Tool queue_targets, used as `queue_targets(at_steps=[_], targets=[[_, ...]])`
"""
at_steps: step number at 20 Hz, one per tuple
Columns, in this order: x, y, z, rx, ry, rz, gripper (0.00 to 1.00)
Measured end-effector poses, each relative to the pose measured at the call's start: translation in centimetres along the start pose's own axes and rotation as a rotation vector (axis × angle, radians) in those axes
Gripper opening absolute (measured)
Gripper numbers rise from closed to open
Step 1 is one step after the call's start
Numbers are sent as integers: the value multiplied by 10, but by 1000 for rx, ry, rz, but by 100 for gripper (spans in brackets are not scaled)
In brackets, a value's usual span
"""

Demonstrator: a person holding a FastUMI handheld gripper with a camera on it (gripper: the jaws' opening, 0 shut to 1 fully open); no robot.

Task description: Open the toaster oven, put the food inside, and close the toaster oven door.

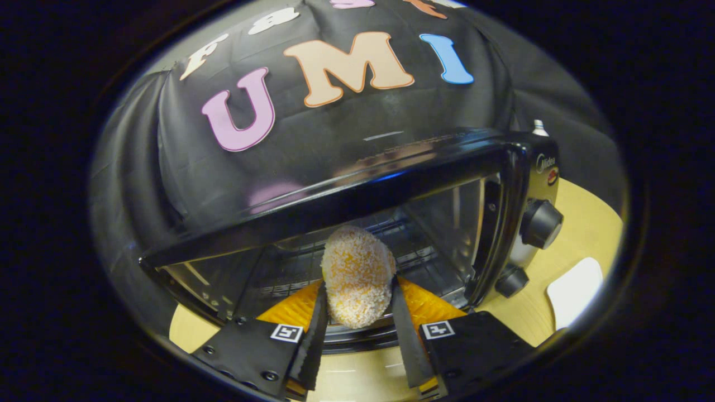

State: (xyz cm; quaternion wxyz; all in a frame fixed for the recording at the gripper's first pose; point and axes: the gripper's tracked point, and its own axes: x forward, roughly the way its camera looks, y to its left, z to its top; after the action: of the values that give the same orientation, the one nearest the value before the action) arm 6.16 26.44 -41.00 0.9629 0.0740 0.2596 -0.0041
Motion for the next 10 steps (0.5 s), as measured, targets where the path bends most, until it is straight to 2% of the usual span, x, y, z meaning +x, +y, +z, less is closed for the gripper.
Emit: queue_targets(at_steps=[3, 10], targets=[[-1, 5, -1, -3, 5, 35, 65], [-10, 19, -2, -17, 5, 143, 88]])
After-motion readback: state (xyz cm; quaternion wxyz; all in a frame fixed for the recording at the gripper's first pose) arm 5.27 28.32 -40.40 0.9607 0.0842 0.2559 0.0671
